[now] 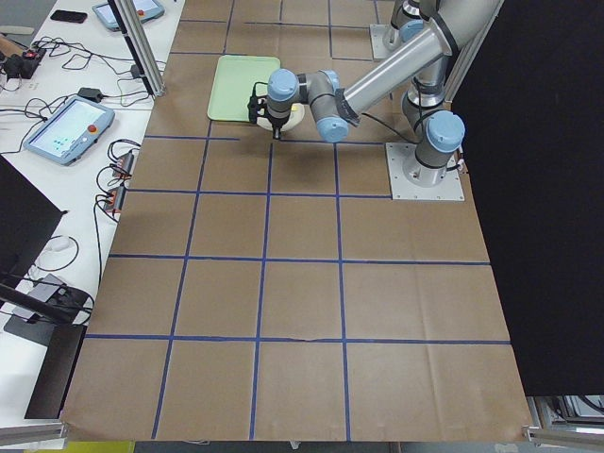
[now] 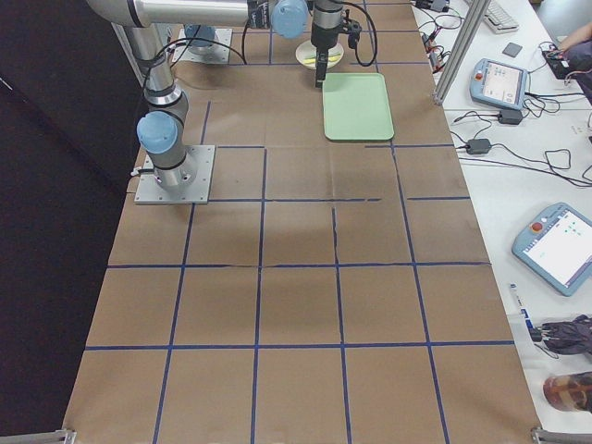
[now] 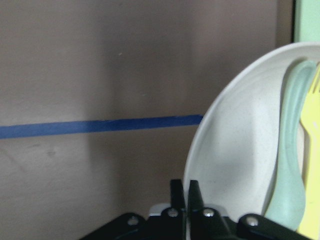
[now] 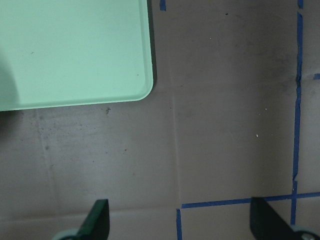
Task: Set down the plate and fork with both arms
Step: 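Slide the white plate with the left gripper onto the mint-green tray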
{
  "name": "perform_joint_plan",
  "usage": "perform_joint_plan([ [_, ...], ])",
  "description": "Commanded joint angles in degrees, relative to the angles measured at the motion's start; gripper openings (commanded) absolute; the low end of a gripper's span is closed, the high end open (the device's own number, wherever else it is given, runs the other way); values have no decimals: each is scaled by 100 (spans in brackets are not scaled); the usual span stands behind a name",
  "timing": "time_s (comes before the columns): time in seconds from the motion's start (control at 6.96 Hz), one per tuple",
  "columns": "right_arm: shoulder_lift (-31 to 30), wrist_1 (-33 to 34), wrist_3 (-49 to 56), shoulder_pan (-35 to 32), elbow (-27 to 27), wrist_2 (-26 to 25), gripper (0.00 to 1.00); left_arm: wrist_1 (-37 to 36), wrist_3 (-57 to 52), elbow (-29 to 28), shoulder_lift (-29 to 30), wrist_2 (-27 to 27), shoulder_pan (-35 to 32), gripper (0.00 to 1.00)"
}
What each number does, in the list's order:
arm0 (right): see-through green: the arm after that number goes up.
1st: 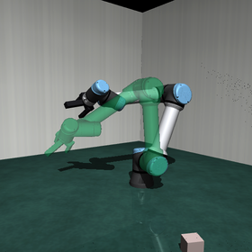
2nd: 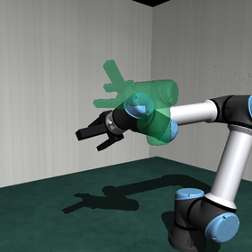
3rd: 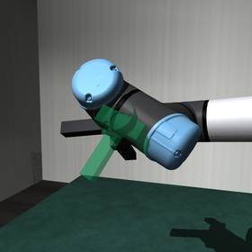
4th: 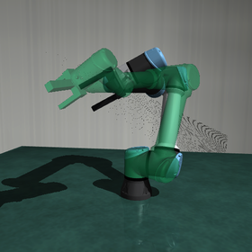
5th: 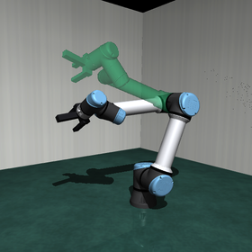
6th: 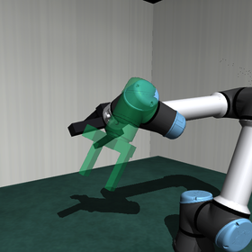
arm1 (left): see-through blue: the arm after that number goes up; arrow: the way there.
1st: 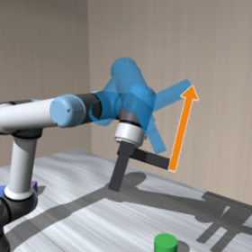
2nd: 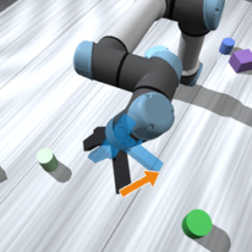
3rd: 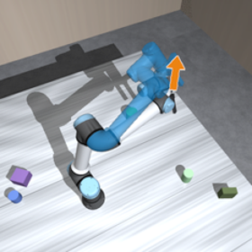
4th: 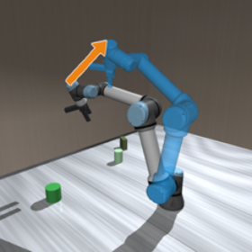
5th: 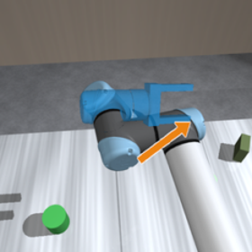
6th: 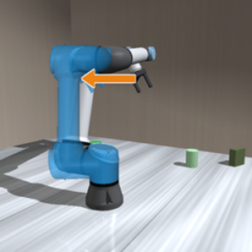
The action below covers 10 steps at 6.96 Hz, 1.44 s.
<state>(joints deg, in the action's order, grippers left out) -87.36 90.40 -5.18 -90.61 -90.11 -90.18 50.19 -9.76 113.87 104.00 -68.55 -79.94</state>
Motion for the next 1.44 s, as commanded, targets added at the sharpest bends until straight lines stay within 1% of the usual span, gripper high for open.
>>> perform_joint_plan([
  [0.0,0,4,8,0,3,-8,100,52,666,-1186,951,-18,-966,5],
  [0.14,0,4,-1,0,3,1,100,52,1060,-1653,1339,-18,-1258,5],
  [0.29,0,4,-1,0,3,1,100,61,1168,-2049,1734,-18,-1452,5],
  [0.43,0,4,-1,0,3,1,100,87,1169,-2288,2043,-27,-1523,6],
  [0.72,0,4,-1,0,11,1,100,79,916,-2439,2309,-27,-1524,6],
  [1.01,0,4,-10,0,3,1,100,219,756,-2746,2458,-36,-1524,7],
  [1.29,0,4,-1,9,3,1,100,211,756,-2765,2494,-88,-1524,9],
])
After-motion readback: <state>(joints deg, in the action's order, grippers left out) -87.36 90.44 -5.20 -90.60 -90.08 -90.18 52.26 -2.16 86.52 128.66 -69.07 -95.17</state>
